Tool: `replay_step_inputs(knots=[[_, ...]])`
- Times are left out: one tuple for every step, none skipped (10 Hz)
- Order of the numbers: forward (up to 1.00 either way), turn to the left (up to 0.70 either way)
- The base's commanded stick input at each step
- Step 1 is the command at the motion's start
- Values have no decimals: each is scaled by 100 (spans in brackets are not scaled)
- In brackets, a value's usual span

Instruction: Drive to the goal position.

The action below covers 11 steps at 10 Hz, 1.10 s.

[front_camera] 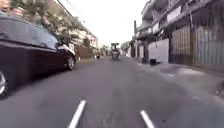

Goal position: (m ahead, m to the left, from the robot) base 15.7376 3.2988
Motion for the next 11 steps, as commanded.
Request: replay_step_inputs(knots=[[100,0],[100,0],[100,0],[100,-3],[100,-24],[100,-40],[100,-3],[100,0],[100,0],[100,0],[100,0]])
